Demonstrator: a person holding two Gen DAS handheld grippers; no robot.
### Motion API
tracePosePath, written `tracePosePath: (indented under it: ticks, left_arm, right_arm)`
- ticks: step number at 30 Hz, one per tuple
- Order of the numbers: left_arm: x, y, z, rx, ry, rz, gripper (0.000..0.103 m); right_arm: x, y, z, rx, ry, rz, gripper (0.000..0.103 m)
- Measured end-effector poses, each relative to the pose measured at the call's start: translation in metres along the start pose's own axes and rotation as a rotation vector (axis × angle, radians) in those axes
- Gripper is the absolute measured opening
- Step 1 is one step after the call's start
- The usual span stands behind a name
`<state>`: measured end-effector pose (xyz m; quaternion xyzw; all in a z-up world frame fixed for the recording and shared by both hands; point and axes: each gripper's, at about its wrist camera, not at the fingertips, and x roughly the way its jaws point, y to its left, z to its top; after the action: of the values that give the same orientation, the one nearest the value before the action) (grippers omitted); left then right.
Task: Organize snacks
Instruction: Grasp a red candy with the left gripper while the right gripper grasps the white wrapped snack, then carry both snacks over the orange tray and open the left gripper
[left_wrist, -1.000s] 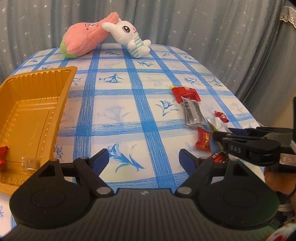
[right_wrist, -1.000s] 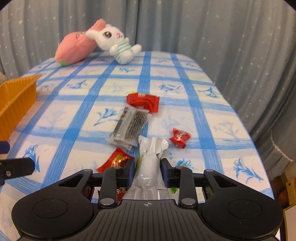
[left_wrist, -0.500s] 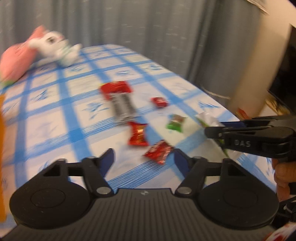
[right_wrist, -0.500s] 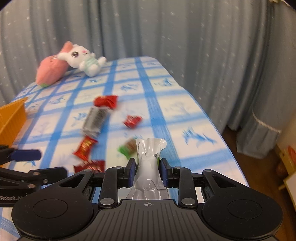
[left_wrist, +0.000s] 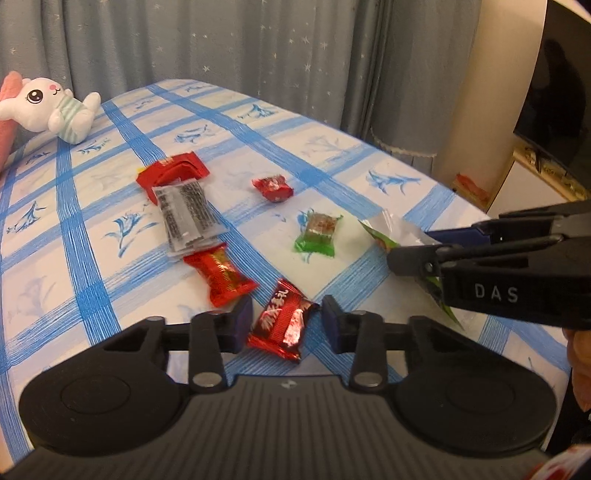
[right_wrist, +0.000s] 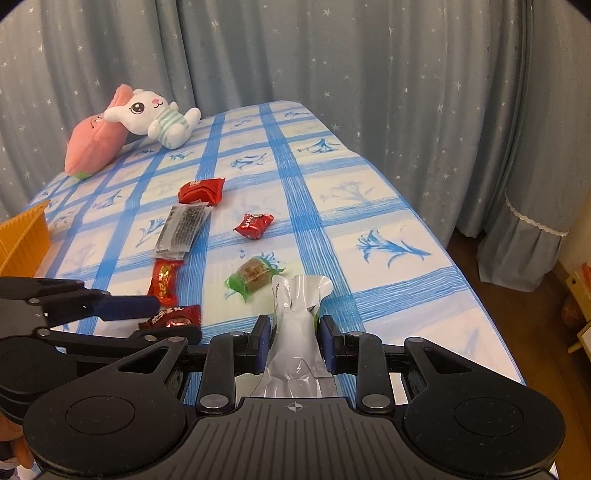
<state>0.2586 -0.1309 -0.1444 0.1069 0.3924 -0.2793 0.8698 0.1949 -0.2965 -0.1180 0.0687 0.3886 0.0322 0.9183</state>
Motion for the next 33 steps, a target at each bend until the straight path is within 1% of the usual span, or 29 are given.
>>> tracePosePath:
  ticks: [1,5,10,19,26,33]
  left_arm:
    - [-0.001,-0.002,-0.001,0.009,0.001,0.008,0.023]
    - [-0.009,-0.007,-0.006,-0.002,0.007,0.033,0.022]
    - [-0.029,-0.002,-0.014,-0.078,-0.005,0.079,0.022]
    - [-0.09,0.018,-0.025,-0.221,-0.048,0.184,0.022]
    - [-0.152,0.031,-0.036,-0.282,-0.111,0.277,0.022]
    - [-0.207,0.056,-0.055,-0.359,-0.136,0.354,0.022]
  right_arm:
    - [0.0,0.0,0.0,0.002,0.002,0.001,0.029]
    - [0.0,0.002,-0.001,-0.006,-0.003,0.004,0.029]
    - [-0.003,0.006,-0.001,-0.018,-0.015,0.015,0.029]
    - [-0.034,0.028,-0.005,-0.043,-0.041,0.044,0.029]
    - [-0.068,0.069,-0.004,-0.09,-0.072,0.107,0.029]
    - [-0.096,0.123,-0.002,-0.154,-0.107,0.191,0.029]
